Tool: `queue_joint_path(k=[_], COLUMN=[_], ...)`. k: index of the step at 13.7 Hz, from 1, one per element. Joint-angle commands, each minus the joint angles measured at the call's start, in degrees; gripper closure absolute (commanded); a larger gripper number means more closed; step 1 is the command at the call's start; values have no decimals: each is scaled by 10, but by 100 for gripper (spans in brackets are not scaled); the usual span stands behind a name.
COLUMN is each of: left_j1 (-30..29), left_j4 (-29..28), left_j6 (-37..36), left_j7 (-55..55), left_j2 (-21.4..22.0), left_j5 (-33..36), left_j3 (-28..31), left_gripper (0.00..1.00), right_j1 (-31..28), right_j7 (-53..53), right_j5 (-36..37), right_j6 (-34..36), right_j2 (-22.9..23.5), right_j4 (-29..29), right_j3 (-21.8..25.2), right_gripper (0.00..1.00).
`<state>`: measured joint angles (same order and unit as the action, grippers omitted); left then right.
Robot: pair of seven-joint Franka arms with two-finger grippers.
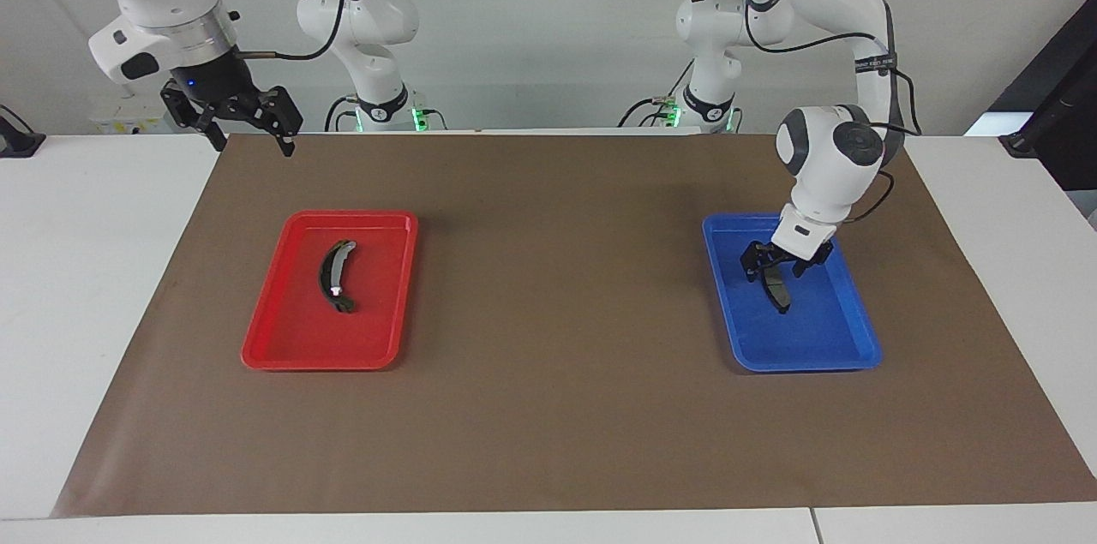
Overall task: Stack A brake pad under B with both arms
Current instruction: 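Lift the dark pad with the left gripper while the right gripper grasps the silver pad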
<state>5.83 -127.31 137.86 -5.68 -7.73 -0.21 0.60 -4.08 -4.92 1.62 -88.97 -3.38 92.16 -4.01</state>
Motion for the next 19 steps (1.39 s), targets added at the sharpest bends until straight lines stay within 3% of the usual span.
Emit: queue_joint_path(k=[1,5,8,9,11,13,14,19], left_j1=[-13,-11,-13,-13,-13,-14,-14,10], left_j4=[-10,-26,-27,-27,-26,-18,-11,77], left_j6=[39,47,50,49,36,18,6,-115], left_j7=[8,6,7,8,31,45,46,44], left_j2=[-20,-18,-18,-18,-17,-16,-13,-5], left_j5=[-7,-7,-7,-7,-7,-7,-7,-7], left_j3=[2,1,1,1,2,2,2,0], left_gripper=[2,1,4,15,71,93,99,99], right_j1=[-3,-9,-8,-10,-10,-11,-14,-29], right_j7=[15,37,40,47,62,79,85,98], right_j5=[-7,-7,-8,-8,-8,-8,-8,-8], right_j6=[-83,-168,-274,-306,-384,-423,-450,-499], right_j2=[-13,6,6,8,12,23,29,67], right_j4=[69,158,255,286,345,376,387,406], right_j3=[-3,-3,-3,-2,-2,-2,-2,-2], right_gripper=[0,0,0,0,0,0,0,0])
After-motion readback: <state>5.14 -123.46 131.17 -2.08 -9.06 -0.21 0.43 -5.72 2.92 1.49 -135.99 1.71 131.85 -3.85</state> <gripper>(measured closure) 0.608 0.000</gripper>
